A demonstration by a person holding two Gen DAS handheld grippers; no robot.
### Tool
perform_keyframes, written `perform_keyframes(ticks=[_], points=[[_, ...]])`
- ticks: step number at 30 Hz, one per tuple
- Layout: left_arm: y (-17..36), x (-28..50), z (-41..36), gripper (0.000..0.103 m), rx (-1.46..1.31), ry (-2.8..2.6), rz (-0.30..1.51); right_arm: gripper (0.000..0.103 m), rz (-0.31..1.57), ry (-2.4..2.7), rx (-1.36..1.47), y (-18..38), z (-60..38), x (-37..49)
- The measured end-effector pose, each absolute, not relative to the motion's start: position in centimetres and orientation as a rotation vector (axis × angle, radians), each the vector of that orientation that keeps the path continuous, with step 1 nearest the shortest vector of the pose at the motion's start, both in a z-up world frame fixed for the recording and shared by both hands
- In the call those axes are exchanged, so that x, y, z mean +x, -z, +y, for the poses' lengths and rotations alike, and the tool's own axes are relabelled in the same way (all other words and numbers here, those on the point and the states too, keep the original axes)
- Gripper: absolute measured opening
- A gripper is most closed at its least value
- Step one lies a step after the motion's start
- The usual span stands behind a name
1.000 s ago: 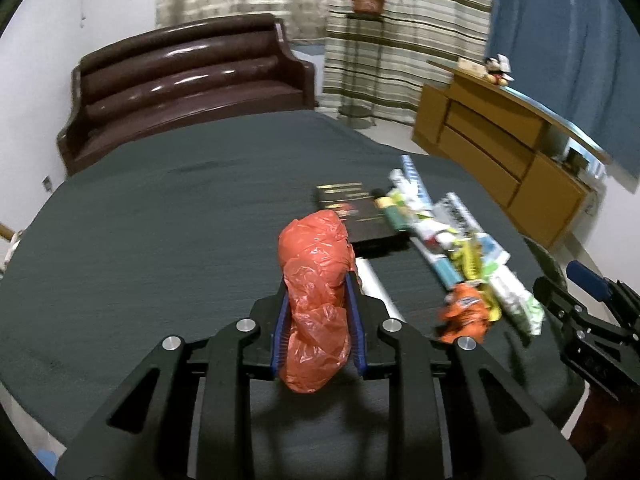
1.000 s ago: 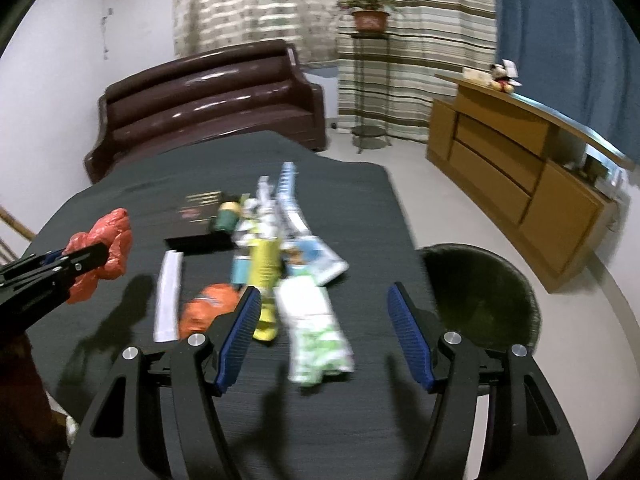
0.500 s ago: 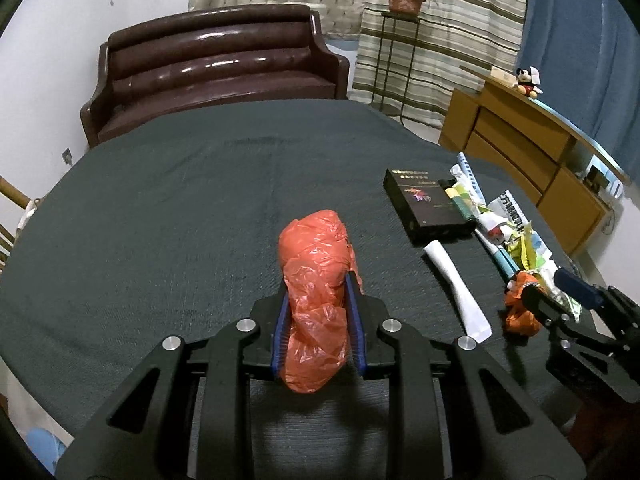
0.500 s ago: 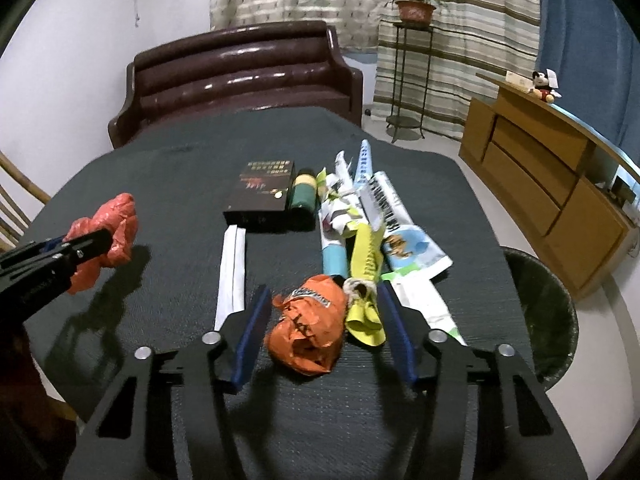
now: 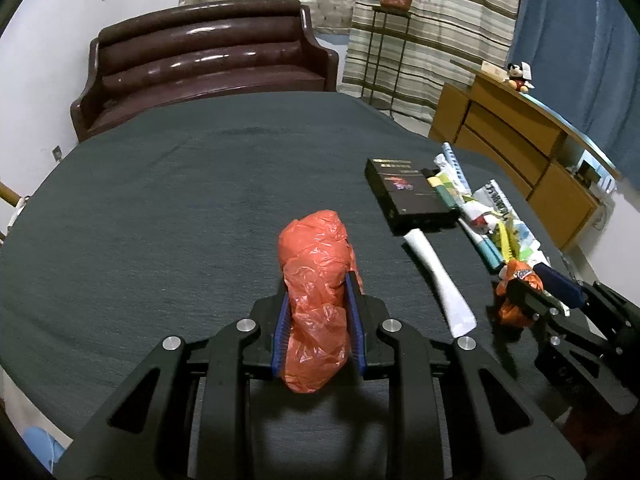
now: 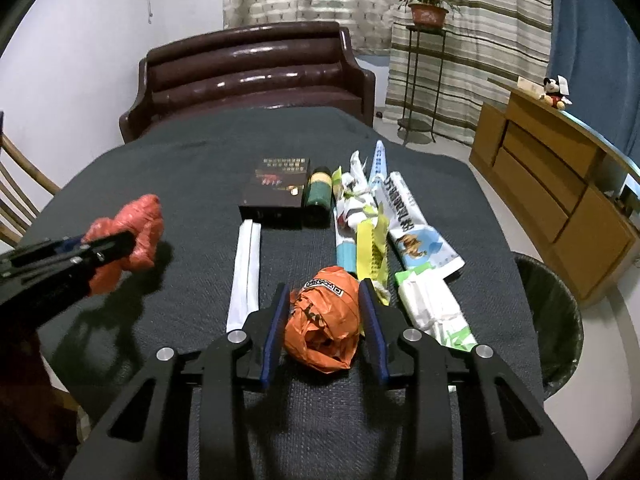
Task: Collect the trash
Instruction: 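Lift the red bag with the left gripper while the right gripper grasps the orange wrapper, then carry both items over the bin and open both grippers to drop them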
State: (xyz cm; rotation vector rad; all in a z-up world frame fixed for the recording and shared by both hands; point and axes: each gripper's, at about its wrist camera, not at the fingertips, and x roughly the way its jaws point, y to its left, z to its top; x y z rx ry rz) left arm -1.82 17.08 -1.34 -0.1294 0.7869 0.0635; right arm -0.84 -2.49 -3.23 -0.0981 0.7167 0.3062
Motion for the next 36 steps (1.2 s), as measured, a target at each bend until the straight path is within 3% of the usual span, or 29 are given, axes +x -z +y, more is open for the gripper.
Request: perform_keyframes(ticks=[15, 36], points=[[-1.0, 0.2, 8.3, 0.024, -0.112, 0.163, 0.731, 0.036, 0.585, -0.163, -0.021, -0.9, -10.5, -0.2], [0.4, 7.8, -8.3, 0.024, -0.003, 0.340, 0.739, 0.036, 0.607, 0.061, 0.057, 2.4, -24.3, 6.3]])
